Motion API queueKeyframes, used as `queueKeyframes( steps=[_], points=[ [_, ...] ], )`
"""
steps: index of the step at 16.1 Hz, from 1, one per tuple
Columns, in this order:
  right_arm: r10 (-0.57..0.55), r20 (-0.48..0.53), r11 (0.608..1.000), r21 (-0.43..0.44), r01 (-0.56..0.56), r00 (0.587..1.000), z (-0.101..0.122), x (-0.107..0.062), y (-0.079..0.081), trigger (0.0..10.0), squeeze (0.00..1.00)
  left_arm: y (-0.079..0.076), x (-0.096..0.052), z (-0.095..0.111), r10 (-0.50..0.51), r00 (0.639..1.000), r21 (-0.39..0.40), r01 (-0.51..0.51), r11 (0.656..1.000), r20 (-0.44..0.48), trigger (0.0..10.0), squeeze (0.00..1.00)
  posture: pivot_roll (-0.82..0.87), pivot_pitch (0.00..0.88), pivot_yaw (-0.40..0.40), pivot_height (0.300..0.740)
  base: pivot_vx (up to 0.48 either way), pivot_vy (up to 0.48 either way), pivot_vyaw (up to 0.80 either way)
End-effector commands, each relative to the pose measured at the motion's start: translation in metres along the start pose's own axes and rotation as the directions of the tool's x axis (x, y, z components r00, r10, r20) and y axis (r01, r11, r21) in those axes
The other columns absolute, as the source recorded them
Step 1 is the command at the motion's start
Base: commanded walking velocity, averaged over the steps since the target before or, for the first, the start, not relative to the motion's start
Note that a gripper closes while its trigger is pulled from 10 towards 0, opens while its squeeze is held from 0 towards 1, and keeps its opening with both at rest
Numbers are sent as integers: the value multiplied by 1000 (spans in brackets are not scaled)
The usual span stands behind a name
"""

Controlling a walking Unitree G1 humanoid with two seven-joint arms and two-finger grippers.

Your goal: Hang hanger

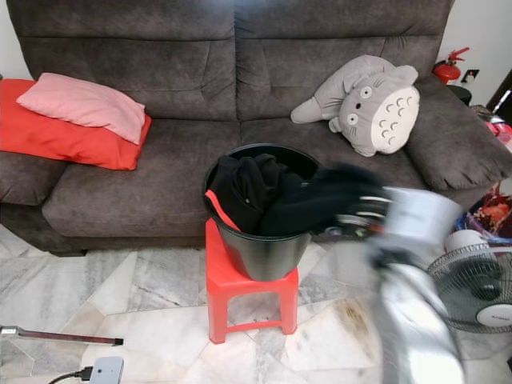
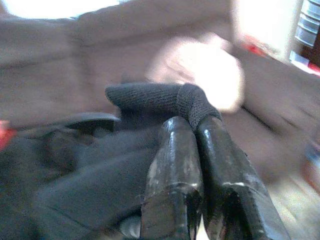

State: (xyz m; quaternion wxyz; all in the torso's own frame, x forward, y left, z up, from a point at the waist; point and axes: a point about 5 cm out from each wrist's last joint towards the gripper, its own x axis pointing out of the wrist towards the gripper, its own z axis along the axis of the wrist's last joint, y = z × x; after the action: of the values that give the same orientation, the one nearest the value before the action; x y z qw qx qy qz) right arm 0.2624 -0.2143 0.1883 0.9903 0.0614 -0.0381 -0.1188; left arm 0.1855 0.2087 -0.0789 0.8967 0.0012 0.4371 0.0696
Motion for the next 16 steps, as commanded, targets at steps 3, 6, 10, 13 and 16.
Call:
queueKeyframes(
  steps=[3, 6, 10, 13, 16],
  points=[
    [-115, -199, 987, 91, 135, 973, -37, -14, -16, 0, 0, 3, -1, -8, 4, 1000, 28, -3, 1000, -29, 10000, 0, -194, 159, 6, 740, 0, 0, 0],
    [-113, -332, 977, 134, 165, 937, -64, -20, -17, 0, 0, 4, -2, -8, 7, 1000, 27, -6, 1000, -28, 10000, 0, -188, 159, 7, 740, 0, 0, 0],
    [-96, -401, 977, 137, 163, 911, -75, -24, -13, 0, 0, 6, -2, -8, 13, 999, 33, -12, 999, -30, 10000, 0, -187, 162, 12, 740, 0, 0, 0],
    [-54, -289, 998, 13, 61, 956, -61, -20, -4, 0, 0, 6, -2, -8, 12, 1000, 36, -11, 999, -29, 10000, 0, -185, 164, 12, 740, 0, 0, 0],
    [-279, -90, 959, -83, 272, 956, -31, -4, -30, 0, 0, 5, -1, -6, 12, 1000, 34, -11, 999, -26, 10000, 0, -183, 161, 11, 740, 0, 0, 0]
  ],
)
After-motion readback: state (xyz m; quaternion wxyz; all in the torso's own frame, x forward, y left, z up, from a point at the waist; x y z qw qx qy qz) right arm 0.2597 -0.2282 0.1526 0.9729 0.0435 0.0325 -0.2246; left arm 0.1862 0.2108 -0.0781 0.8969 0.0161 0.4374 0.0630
